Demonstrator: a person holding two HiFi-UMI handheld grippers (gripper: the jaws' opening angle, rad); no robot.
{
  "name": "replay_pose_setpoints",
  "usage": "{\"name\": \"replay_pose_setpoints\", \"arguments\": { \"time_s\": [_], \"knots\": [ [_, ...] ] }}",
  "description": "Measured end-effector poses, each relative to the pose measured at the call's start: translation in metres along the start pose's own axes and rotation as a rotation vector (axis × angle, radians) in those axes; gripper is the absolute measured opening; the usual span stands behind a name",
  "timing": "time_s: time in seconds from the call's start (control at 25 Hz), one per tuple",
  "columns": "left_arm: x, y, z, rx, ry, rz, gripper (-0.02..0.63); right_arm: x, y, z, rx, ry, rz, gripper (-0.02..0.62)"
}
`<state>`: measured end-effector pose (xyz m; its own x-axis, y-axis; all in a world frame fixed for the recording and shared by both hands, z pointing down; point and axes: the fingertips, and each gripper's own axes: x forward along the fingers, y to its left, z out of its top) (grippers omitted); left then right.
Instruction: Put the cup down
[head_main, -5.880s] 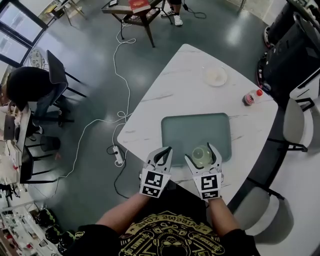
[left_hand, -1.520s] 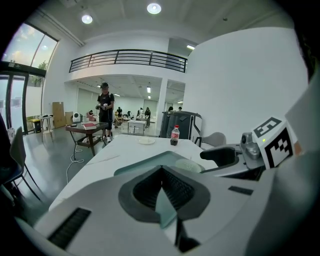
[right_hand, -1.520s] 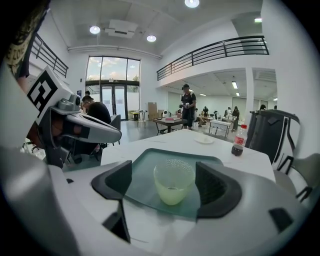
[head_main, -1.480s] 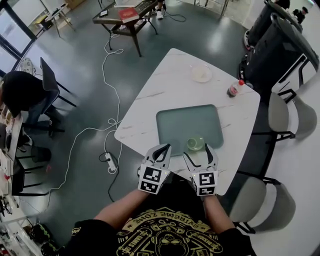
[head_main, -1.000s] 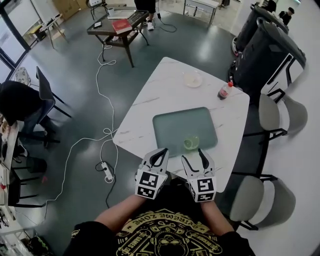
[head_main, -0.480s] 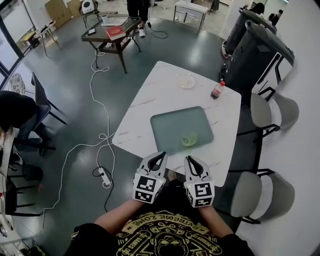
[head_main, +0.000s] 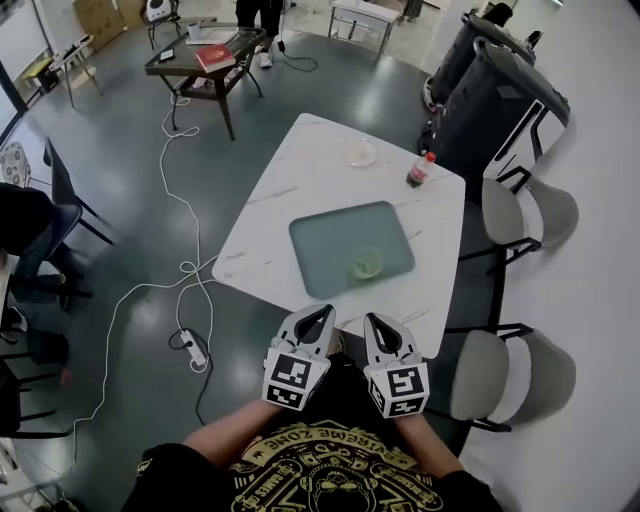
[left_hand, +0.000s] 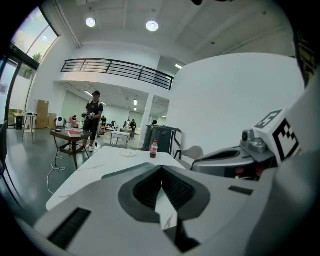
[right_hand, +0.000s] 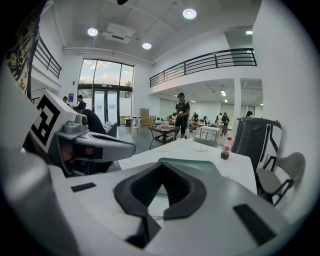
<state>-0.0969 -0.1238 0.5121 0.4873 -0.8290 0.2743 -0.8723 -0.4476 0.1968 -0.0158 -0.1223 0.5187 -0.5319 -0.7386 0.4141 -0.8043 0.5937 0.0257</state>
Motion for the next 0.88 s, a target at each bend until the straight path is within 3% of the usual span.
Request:
{"name": "replay_pose_setpoints", "arguments": {
  "time_s": [0.2,0.52,0.88],
  "knots": [
    [-0.006,-0.008,0.005,0.000,-0.014,-0.014,0.008,-0.009,0.006,0.007,-0.011,0.000,0.012,0.006],
    [-0.012,-0.010,0.008,0.005,-0.019,0.027,0.008,-0.013,0.009,0.013,-0.033,-0.020,0.060,0.006],
    [-0.001,-0.055,0.013,0.031,-0.010,0.052,0.008,-0.046,-0.022,0.007,-0.041,-0.047,0.088,0.006]
  ]
}}
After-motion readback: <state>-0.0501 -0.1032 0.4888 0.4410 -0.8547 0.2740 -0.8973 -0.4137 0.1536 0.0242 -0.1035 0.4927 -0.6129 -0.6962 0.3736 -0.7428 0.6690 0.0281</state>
